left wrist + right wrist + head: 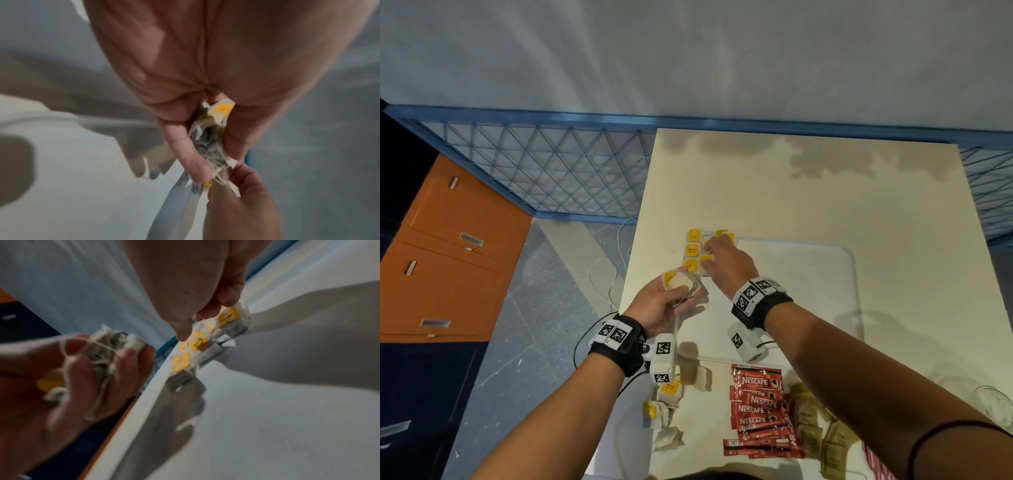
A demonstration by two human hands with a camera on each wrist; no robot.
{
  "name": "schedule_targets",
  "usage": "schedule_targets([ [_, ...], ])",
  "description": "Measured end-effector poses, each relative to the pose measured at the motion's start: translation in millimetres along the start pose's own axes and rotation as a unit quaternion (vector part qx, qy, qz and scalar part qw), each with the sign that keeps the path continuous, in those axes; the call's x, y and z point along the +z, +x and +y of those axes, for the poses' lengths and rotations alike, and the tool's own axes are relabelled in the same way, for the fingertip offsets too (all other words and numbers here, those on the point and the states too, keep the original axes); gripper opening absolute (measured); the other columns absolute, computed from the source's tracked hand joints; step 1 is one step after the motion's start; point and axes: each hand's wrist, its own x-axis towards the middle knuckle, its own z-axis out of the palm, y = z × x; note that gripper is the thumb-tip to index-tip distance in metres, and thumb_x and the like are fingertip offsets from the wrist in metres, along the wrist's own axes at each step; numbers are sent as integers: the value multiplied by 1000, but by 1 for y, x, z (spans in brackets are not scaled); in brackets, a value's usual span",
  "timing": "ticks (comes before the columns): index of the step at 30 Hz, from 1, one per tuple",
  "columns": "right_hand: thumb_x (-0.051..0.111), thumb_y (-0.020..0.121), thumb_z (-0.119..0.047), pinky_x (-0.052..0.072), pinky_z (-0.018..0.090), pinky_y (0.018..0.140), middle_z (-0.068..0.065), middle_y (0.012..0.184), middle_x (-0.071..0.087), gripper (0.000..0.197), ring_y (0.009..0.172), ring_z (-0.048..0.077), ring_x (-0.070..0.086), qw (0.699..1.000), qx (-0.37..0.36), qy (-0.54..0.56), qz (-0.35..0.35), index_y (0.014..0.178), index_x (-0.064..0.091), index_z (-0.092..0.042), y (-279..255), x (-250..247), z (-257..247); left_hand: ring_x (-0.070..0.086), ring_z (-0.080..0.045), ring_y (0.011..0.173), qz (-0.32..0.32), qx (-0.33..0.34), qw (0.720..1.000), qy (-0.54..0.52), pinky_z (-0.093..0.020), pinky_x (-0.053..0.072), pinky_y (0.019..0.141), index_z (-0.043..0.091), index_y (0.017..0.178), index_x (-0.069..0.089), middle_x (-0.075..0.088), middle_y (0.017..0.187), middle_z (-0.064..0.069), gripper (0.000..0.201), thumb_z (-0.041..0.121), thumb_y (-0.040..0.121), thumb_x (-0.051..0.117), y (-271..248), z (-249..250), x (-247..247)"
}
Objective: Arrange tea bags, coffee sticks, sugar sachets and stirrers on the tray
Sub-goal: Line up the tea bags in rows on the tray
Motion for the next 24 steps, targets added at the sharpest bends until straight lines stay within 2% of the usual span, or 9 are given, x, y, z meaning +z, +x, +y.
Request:
schedule_targets([
  [2, 54, 101, -33, 53, 43, 82, -4, 115, 58, 13, 91, 24, 62, 998, -13, 61, 5, 108, 61, -25, -8, -2, -4, 74, -34, 82, -7, 4, 1000, 20, -37, 62, 67, 8, 133, 53, 72, 98, -20, 37, -8, 99, 47, 1, -2, 0],
  [4, 52, 101, -27, 52, 43, 84, -4, 105, 63, 15, 90, 19, 61, 990, -61, 125, -3, 102, 66, -23, -20, -5, -8, 72, -25, 71, 2, 15, 998, 65, -30, 60, 61, 8, 130, 55, 66, 91, -18, 31, -2, 100, 51, 1, -2, 2],
  [7, 52, 101, -18, 50, 33, 88, -4, 109, 64, 23, 99, 14, 61, 977, -111, 178, -38, 116, 69, -21, -42, -9, -13, 67, -15, 68, 22, 25, 991, 133, -22, 55, 58, 10, 123, 61, 63, 92, -12, 22, 15, 103, 53, 5, -4, 3],
  [10, 54, 100, -25, 51, 32, 85, -7, 109, 62, 27, 95, 11, 63, 974, -103, 197, -53, 123, 65, -31, -58, -5, -14, 67, -16, 79, 23, 13, 984, 174, -23, 55, 68, 11, 117, 66, 70, 95, -9, 34, 33, 107, 43, 4, -6, 5],
  [13, 64, 97, -32, 50, 35, 82, -6, 105, 62, 28, 86, 9, 60, 976, -52, 210, -20, 124, 66, -26, -66, -2, -18, 72, -20, 94, 47, -13, 987, 154, -28, 59, 74, 9, 118, 68, 75, 110, -11, 50, 44, 107, 35, 3, -7, 8],
  [16, 72, 90, -37, 50, 35, 89, -5, 112, 65, 34, 100, 13, 62, 979, -17, 201, -18, 123, 67, -28, -67, 0, -21, 66, -32, 116, 46, -32, 992, 115, -44, 53, 100, 4, 128, 63, 68, 124, -22, 62, 51, 106, 29, 2, -9, 9],
  [18, 74, 88, -34, 51, 35, 92, -3, 117, 66, 35, 106, 15, 63, 978, -12, 207, -20, 122, 68, -29, -68, 1, -21, 63, -33, 122, 47, -39, 994, 86, -48, 46, 108, 4, 132, 60, 66, 128, -22, 61, 50, 106, 29, 1, -11, 10],
  [21, 73, 89, -23, 54, 36, 88, 0, 113, 70, 28, 99, 19, 66, 973, 0, 230, -3, 116, 70, -22, -69, 1, -20, 68, -28, 112, 22, -21, 998, 63, -40, 56, 94, 6, 132, 60, 70, 122, -18, 46, 38, 107, 38, 0, -10, 14],
  [24, 73, 90, -21, 53, 36, 84, -2, 102, 68, 11, 89, 15, 64, 972, -16, 236, 3, 101, 70, -19, -71, 0, -18, 73, -22, 98, 4, 0, 999, 52, -30, 60, 75, 10, 119, 66, 75, 111, -12, 28, 25, 105, 47, -1, -9, 17],
])
